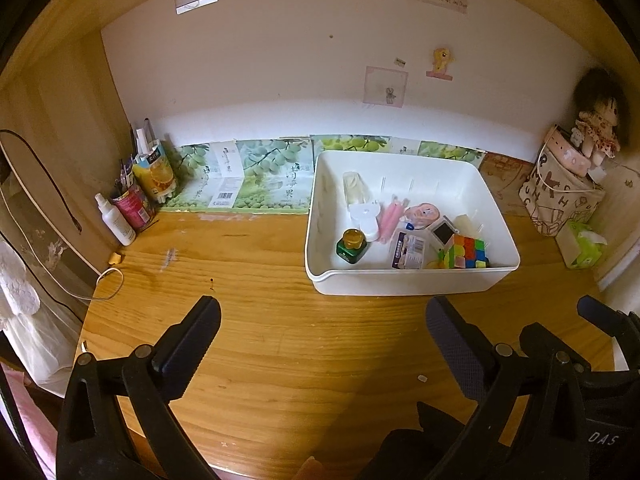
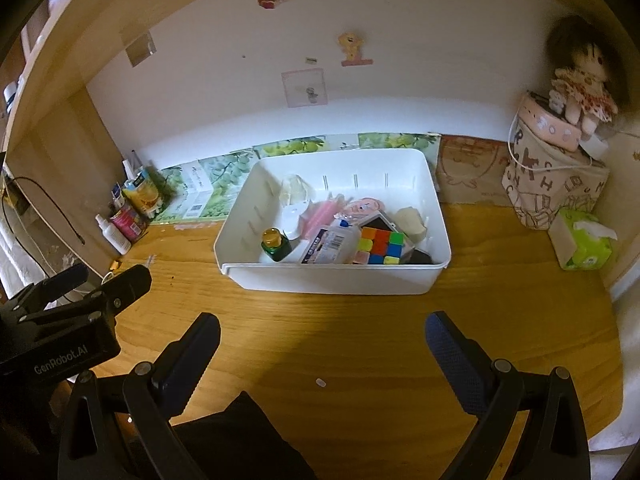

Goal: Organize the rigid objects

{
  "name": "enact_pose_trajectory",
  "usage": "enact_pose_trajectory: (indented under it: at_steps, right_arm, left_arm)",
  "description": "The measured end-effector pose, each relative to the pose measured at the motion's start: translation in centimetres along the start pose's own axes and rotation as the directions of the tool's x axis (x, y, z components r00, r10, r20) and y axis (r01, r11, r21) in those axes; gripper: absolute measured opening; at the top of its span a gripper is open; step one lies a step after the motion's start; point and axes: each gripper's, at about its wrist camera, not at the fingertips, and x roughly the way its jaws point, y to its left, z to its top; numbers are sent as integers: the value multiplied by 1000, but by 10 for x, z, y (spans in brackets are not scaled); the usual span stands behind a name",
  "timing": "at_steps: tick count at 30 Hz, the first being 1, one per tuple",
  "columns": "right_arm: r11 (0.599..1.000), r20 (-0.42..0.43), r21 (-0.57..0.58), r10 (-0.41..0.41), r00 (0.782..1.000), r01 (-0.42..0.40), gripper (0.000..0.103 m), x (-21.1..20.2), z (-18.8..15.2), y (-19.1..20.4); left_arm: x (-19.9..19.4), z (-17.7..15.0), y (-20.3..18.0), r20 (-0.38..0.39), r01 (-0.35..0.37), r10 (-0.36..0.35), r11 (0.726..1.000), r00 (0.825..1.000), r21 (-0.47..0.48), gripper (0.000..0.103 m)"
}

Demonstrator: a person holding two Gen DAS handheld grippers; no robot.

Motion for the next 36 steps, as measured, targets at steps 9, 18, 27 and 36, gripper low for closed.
enact_pose_trajectory:
  at_steps: [9, 18, 27, 36]
  right_arm:
    - [1000, -13, 3, -5, 1000, 5, 103, 4, 0, -6]
    - [1000, -19, 14, -18, 1000, 18, 102, 6, 2, -10]
    - [999, -22, 18, -27, 999, 28, 102, 5, 0, -10]
    - [1000, -40, 5, -17, 999, 18, 103, 8, -1, -7]
  left_arm:
    - [6, 3, -10, 5, 26, -26, 1000, 1000, 11, 102]
    - [3, 5, -15, 29, 43, -44, 999, 999, 25, 102]
    - [0, 4, -17, 43, 74, -75, 997, 996, 36, 102]
    - [-1, 2, -16, 47, 84, -85, 996, 995, 27, 102]
